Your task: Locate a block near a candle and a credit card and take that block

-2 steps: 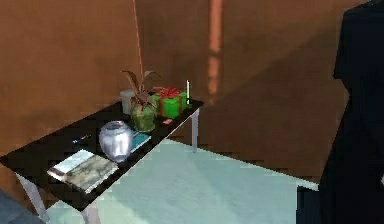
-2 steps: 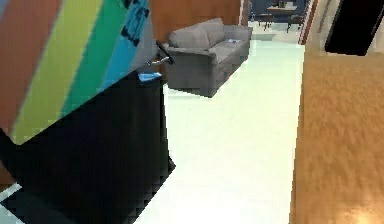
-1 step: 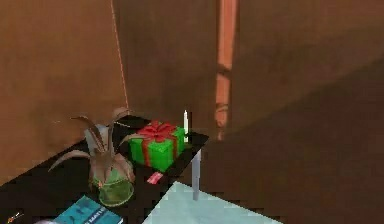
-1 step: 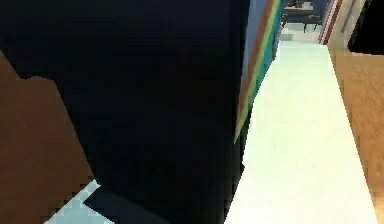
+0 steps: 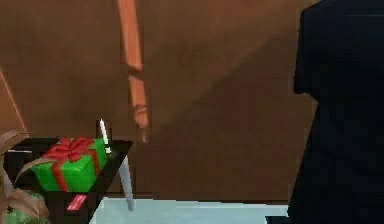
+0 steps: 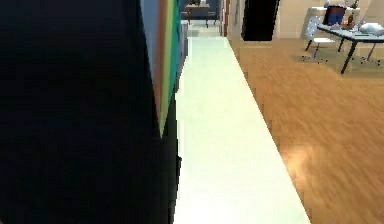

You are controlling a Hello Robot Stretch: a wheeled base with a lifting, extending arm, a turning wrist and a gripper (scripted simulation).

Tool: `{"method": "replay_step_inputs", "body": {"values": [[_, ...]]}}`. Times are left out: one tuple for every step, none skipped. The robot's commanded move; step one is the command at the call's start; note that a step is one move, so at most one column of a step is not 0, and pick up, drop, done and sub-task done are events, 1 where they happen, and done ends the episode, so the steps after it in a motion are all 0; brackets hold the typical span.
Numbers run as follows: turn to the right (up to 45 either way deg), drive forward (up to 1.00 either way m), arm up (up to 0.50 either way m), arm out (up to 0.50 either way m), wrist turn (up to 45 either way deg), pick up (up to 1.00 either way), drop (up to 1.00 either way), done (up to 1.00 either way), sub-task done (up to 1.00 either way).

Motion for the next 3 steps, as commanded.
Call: {"method": "replay_step_inputs", "body": {"values": [[0.0,0.45,0.00,0.00,0.0,0.00,0.00,0.00,0.00],[-21.0,0.00,0.00,0.00,0.0,0.00,0.00,0.00,0.00],[-3.0,0.00,0.00,0.00,0.0,0.00,0.00,0.00,0.00]]}}
